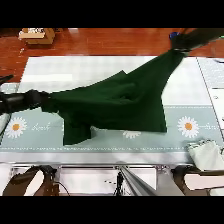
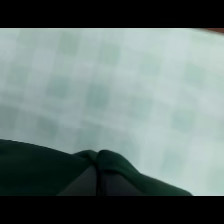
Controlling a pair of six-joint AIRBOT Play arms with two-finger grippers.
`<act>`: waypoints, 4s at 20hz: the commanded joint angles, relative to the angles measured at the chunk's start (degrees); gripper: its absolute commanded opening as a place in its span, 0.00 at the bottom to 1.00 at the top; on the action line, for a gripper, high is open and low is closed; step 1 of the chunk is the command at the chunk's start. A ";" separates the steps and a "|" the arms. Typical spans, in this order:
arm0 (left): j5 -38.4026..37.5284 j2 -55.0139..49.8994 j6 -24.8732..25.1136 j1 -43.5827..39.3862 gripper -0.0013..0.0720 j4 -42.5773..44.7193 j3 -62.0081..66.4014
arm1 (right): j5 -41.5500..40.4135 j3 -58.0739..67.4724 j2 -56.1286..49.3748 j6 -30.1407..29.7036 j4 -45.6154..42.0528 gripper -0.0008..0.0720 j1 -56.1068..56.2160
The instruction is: Fold the shirts.
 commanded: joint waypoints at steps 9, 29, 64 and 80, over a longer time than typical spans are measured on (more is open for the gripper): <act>31.74 -28.89 7.02 -3.72 0.05 -21.00 -4.13 | -9.07 0.02 -12.39 10.58 -19.45 0.06 2.34; 6.64 -28.74 22.49 16.92 0.57 -23.61 4.98 | 14.34 0.00 -2.10 4.17 -21.62 0.61 -6.75; -11.32 -50.53 31.15 15.39 0.05 -16.59 8.94 | 24.74 -26.32 9.84 1.88 -3.39 0.61 -27.74; -14.58 -50.53 31.10 14.43 0.05 -17.40 8.94 | -8.37 -79.87 26.93 -0.92 27.76 0.75 -26.80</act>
